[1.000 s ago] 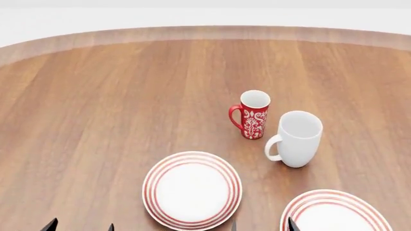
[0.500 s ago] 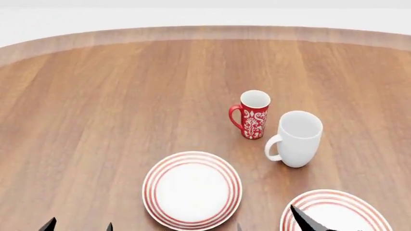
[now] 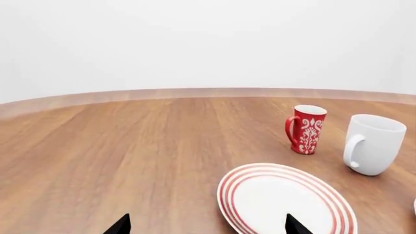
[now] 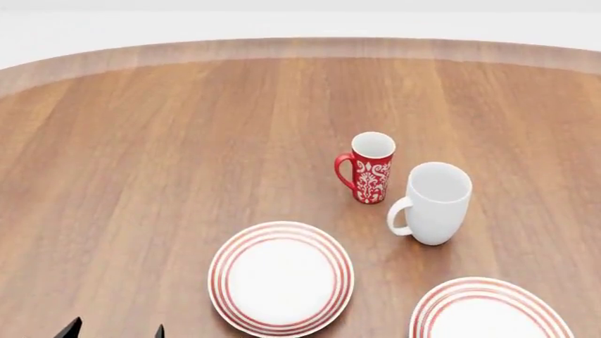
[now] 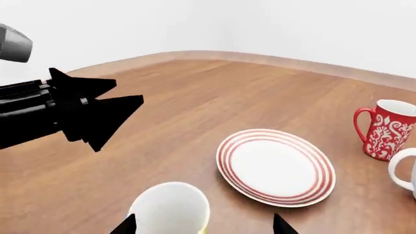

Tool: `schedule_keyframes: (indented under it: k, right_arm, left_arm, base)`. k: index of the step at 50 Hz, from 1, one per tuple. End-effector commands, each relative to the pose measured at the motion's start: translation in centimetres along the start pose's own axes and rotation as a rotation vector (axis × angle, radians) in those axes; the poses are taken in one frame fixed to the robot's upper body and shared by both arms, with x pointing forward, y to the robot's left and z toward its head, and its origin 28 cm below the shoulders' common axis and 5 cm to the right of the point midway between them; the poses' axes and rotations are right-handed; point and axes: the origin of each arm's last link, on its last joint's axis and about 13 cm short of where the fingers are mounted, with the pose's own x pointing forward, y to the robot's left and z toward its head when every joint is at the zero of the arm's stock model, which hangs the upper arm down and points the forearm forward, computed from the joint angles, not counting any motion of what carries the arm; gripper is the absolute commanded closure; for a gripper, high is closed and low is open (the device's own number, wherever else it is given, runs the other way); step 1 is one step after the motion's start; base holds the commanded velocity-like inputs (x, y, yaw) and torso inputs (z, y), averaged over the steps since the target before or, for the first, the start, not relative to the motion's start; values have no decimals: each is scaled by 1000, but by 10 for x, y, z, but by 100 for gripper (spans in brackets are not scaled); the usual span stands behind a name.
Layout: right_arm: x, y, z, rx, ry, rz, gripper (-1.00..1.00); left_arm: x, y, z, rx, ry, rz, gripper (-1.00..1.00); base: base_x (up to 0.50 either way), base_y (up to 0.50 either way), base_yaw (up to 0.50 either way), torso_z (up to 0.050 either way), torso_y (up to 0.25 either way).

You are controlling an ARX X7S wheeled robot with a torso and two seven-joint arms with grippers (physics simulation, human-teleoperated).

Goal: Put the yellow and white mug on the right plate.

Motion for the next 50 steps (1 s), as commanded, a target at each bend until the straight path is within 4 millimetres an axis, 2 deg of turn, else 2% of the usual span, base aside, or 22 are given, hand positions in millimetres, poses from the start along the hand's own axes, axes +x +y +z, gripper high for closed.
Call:
schedule_keyframes:
  k: [1,19,50]
  right_arm:
    - [-8,9,-9,-11,75,140,-100]
    - [-5,6,-26,-3,132,130,-100]
    - [15,4,-48,-12,195,82,-100]
  left_arm:
    - [0,0,-1,2,2,-2,-100]
    - [-1,0,0,2,-4,-1,-100]
    - [0,1,0,-3,-3,1,-100]
  base:
    - [0,0,0,0,0]
    - [0,0,0,0,0]
    - [0,0,0,0,0]
